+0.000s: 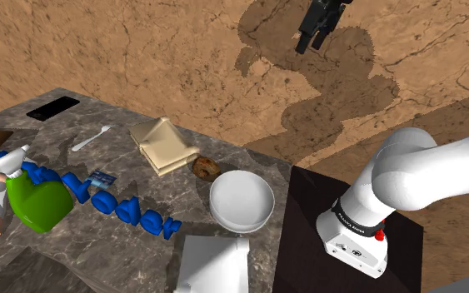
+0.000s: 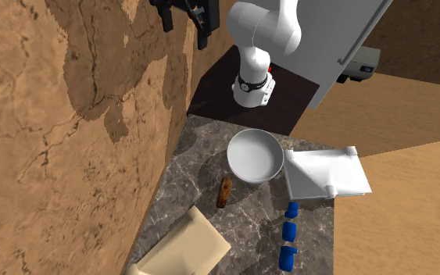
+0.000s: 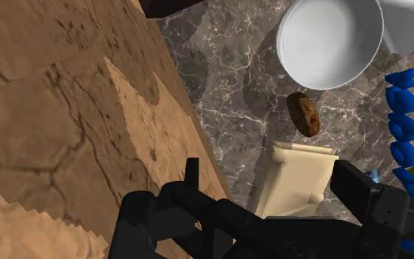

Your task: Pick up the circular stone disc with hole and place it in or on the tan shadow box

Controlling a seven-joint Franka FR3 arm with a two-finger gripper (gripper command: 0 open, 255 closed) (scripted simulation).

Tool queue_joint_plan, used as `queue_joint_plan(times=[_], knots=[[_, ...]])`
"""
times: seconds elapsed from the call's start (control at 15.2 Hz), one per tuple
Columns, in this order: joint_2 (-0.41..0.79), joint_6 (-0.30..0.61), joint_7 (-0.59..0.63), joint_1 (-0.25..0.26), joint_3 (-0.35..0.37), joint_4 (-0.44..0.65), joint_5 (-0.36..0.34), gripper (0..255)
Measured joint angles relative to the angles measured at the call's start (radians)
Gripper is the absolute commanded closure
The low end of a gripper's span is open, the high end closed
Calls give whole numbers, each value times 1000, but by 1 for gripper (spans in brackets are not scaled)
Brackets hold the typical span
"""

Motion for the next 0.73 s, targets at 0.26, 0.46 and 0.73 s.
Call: queue_joint_plan(times=[0.26,0.46,0.73], knots=[[3,62,1,13,17,-57,6,0],[26,158,2,33,40,-127,15,0],[64,298,11,63,79,-225,29,0]])
